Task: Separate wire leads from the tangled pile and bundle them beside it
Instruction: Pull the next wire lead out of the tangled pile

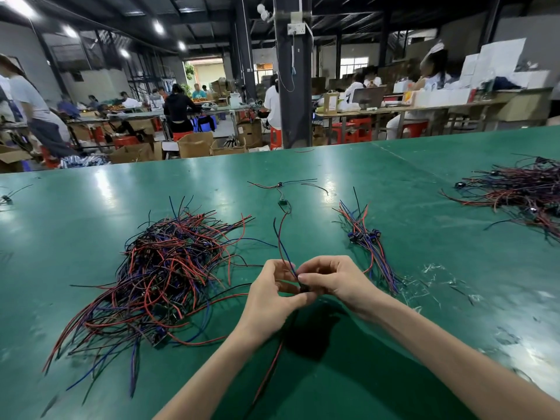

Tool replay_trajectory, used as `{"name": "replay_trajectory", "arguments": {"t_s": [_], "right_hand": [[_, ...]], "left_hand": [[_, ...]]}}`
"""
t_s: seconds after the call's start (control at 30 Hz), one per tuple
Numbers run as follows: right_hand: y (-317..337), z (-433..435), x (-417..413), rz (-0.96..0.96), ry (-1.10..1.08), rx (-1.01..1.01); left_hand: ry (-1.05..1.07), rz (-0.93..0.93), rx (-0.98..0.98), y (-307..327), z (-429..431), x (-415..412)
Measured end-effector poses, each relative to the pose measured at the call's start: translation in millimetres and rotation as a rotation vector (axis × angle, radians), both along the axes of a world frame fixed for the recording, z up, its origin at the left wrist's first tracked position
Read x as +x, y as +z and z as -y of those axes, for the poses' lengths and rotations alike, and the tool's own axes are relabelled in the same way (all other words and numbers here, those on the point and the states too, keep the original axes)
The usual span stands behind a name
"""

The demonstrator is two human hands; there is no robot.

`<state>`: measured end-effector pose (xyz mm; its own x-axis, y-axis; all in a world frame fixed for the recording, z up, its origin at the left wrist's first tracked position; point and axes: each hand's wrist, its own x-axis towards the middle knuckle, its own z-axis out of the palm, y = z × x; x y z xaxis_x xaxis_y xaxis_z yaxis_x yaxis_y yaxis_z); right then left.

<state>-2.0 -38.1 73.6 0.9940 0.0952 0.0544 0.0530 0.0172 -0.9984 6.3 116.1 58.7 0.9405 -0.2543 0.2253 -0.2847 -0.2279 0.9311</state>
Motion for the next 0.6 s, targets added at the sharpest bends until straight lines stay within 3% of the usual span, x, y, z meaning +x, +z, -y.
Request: {"name": "replay_trajectory", "arguments": {"t_s": [0.13, 0.37, 0.5, 0.6], "right_hand": [[1.2, 1.0, 1.6, -0.037, -0.035, 0.038], [3.0, -0.5, 1.8, -0.192, 0.005, 0.143], [4.0, -1.1, -0.8, -0.238, 0.146, 0.213], [2.9, -0.2, -0.7, -0.23, 0.119, 0.235]], "left_hand": [[-0.029, -0.052, -0.044, 2.7, 2.7, -2.6], [-0.08, -0.267, -0.364, 6.8, 1.2, -1.7], [-0.015, -0.212, -0.369, 4.3, -1.8, 3.0], [-0.016, -0.138, -0.316, 2.8, -3.9, 5.6]]}}
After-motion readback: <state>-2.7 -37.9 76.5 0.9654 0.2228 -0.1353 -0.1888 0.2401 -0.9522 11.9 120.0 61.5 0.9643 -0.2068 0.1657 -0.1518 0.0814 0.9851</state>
